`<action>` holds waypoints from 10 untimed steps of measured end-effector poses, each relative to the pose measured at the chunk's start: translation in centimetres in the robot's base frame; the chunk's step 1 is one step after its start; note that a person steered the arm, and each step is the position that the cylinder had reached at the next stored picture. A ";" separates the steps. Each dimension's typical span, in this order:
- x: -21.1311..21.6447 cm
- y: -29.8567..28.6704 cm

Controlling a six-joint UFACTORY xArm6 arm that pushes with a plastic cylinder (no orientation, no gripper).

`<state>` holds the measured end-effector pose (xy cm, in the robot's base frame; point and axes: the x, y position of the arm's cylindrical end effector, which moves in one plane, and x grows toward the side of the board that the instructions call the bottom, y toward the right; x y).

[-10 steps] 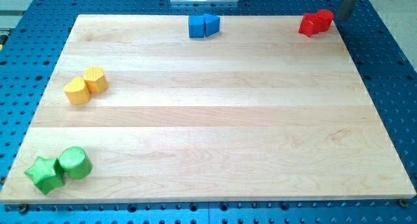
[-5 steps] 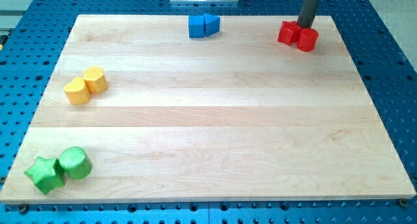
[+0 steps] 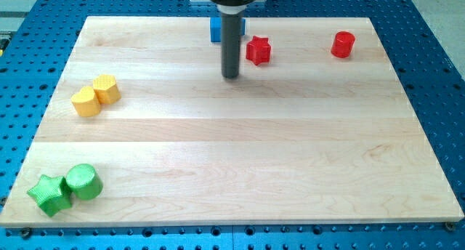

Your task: Place the red blocks diagonal to each other

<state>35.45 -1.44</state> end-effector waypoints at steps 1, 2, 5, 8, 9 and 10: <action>1.7 0.8; 2.4 8.7; -8.2 11.9; -5.7 5.3; -1.9 5.4; -0.3 6.1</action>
<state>35.13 4.66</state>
